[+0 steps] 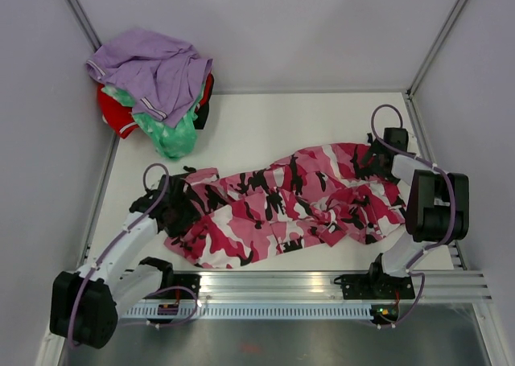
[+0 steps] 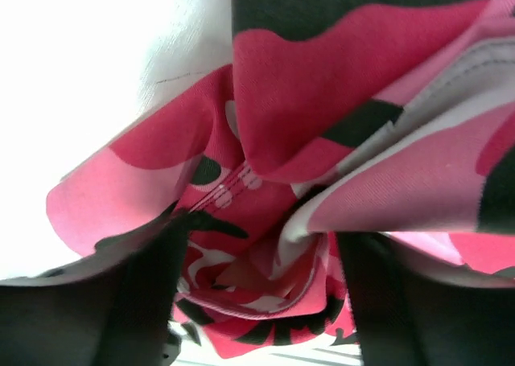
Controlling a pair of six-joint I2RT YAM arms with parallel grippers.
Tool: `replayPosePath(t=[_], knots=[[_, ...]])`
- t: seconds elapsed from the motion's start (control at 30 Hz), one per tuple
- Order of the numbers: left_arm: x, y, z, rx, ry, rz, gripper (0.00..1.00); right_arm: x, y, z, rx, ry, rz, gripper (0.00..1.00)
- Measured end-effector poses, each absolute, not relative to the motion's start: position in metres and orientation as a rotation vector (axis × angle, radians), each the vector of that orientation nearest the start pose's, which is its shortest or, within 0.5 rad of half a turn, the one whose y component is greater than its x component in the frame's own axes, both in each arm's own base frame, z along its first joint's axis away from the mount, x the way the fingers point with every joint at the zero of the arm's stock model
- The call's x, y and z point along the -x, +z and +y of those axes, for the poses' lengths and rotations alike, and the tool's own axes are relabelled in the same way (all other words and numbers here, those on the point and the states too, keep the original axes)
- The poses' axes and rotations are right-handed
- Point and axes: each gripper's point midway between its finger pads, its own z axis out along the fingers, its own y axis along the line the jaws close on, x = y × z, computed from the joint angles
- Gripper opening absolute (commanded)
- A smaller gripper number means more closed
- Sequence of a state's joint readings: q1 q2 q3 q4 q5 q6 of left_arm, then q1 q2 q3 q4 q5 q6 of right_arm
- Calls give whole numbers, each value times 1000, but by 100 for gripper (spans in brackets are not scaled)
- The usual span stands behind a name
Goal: Fold and stack the trousers
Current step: Flatten the trousers out
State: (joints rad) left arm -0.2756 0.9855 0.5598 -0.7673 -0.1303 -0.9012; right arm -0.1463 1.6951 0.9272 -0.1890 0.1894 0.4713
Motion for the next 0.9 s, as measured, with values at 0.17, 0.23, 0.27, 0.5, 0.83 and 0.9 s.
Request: replayPosePath(t=[0.17,0.23,0.27,0.5,0.83,0.9], knots=[[-178,26,-67,992,-204,2603,2,-377,23,-71,-842,-103,2345,93],[-178,24,-68,1008,-213,2605,2,-375,23,-72,-846,-101,2334,90],[-178,25,-68,1016,-215,2597,2,-374,23,-72,-850,-100,2331,87],[-190,95,-50,1034,-192,2402,2,-365,24,-85,-909,-105,2304,76],[-189,138,-16,1095,20,2295,93,-354,23,-94,-976,-131,2278,44],[-192,132,-14,1104,59,2312,98,-347,26,-101,-1015,-132,2255,36]])
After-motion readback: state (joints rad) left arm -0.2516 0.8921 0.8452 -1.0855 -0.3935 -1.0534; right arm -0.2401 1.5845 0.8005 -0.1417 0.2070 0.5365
